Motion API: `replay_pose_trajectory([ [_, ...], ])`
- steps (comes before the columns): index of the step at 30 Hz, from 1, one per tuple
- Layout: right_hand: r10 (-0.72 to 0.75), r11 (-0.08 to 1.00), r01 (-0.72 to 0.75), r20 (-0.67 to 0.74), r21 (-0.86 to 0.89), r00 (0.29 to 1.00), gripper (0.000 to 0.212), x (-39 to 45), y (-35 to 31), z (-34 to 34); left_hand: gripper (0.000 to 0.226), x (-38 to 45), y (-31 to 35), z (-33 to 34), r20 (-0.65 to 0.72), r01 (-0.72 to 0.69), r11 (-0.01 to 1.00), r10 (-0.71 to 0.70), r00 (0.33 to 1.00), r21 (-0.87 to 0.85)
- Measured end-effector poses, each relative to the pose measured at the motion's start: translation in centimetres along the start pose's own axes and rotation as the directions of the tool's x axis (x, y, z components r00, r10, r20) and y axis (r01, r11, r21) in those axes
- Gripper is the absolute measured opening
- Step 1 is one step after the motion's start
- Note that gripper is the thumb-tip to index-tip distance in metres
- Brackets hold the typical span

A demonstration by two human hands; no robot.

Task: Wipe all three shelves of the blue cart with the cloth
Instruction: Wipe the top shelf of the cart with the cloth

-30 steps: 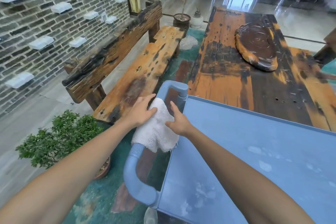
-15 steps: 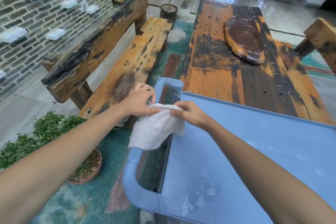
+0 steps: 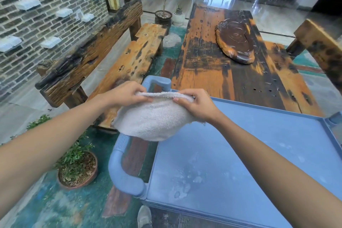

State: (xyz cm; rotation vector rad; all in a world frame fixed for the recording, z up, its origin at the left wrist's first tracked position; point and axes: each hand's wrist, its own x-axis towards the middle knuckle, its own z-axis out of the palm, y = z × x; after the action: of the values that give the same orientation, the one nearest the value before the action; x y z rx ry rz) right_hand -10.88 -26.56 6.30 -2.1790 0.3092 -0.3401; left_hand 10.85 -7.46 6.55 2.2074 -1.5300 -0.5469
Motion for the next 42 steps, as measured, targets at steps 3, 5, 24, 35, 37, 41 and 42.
replay_pose_trajectory([
  [3, -0.006, 0.997, 0.002, -0.047, -0.081, 0.999, 0.013, -1.4, -0.8, -2.7, 0.054, -0.6, 2.2, -0.9, -0.09, -0.023, 0.997, 0.017, 0.996, -0.071],
  [5, 0.016, 0.987, -0.022, -0.035, -0.162, 0.999, 0.019, -2.1, -1.2, -4.8, 0.052, -0.9, 4.2, -1.8, -0.109, -0.061, 0.994, 0.051, 0.993, -0.095],
  [24, -0.048, 0.999, 0.048, -0.044, -0.017, 0.998, 0.028, -15.2, 0.7, -15.2, 0.054, -4.0, 17.9, 0.1, -0.049, -0.124, 0.976, 0.117, 0.992, -0.182],
  [35, -0.156, 0.977, 0.1, -0.311, -0.189, 0.938, 0.019, -17.5, -2.4, -20.8, 0.036, -2.4, 23.5, -1.0, -0.363, -0.292, 0.952, 0.24, 0.9, -0.095],
  [37, -0.17, 0.973, 0.099, -0.355, -0.209, 0.92, 0.015, -17.3, -2.8, -21.7, 0.038, -1.9, 24.2, -1.6, -0.414, -0.303, 0.952, 0.26, 0.872, -0.041],
  [41, -0.215, 0.963, 0.122, -0.415, -0.239, 0.884, 0.005, -16.5, -4.3, -23.0, 0.036, -1.1, 25.5, -3.4, -0.467, -0.318, 0.948, 0.29, 0.835, 0.02],
  [42, -0.22, 0.965, 0.135, -0.416, -0.225, 0.883, 0.007, -16.3, -4.8, -23.2, 0.035, -1.1, 25.9, -4.0, -0.478, -0.329, 0.944, 0.306, 0.823, 0.037],
])
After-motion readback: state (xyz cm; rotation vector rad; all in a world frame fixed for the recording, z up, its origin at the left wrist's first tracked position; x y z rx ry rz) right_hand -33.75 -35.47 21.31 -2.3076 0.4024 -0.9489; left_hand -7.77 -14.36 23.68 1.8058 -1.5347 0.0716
